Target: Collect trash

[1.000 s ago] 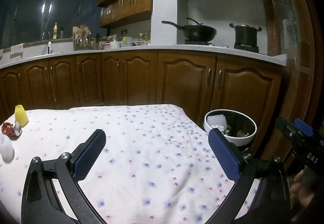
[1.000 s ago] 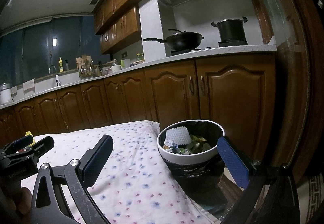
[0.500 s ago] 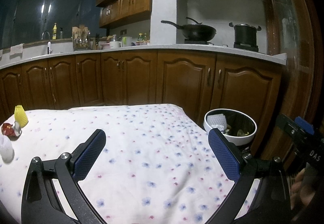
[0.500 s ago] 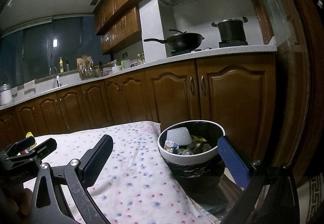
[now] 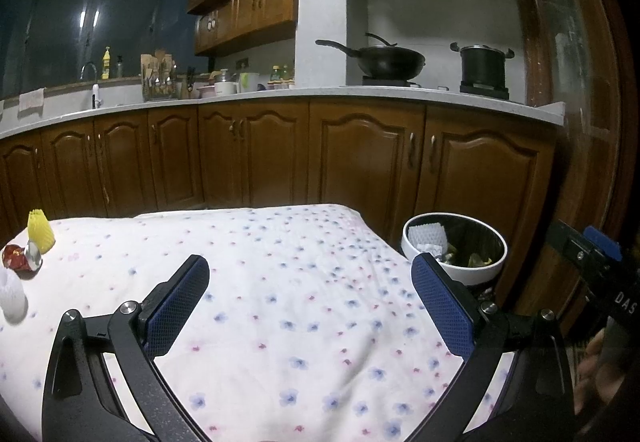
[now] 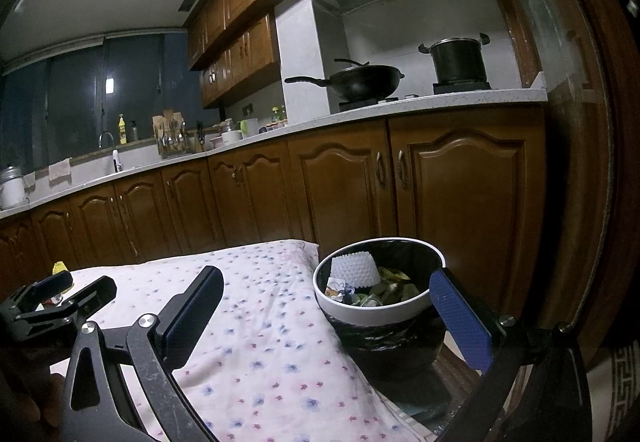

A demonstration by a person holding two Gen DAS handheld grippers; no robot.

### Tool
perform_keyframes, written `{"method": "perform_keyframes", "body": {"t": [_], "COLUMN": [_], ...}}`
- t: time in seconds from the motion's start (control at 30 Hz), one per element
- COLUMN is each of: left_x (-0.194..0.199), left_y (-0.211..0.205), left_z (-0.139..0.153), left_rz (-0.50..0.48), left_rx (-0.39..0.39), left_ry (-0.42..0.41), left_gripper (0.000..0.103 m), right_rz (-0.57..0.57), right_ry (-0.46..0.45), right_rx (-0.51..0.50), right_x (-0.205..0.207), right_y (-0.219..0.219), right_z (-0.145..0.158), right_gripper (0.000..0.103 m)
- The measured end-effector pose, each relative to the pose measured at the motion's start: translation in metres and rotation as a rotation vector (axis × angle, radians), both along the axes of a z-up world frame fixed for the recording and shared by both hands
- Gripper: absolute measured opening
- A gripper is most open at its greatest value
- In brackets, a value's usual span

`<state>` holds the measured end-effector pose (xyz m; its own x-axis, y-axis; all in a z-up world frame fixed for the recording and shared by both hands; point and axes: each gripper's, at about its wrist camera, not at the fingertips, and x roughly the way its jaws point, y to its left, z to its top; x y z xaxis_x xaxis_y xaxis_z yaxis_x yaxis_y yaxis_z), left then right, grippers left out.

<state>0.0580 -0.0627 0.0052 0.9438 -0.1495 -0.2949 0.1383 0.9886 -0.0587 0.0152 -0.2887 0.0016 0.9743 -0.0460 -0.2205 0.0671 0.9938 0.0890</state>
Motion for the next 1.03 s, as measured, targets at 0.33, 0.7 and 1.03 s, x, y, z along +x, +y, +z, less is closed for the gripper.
{"method": "perform_keyframes", "body": {"t": [0.33,0.7,1.03], "left_x": [0.001,0.006,0.018], "left_y": [0.000,0.004,0.013], "left_z": [-0.001,-0.004,-0.011], "left_rz": [-0.005,-0.022,-0.045], "left_rx": [0.001,0.001,-0.009], "left_ry": [0.002,0.007,0.037], "left_gripper": [0.103,0.103,0.103], "right_rz": [0.000,0.002,0.009], "right_ry": [-0.002,0.010,0.027], "right_rx": [0.001,0.006,0.012], "right_x": [0.000,0.000,0.003], "right_y": [-0.001,0.011,0.020], "right_z": [-0.001,0.001,-0.004], "right_gripper": [0.103,0.103,0.103]}}
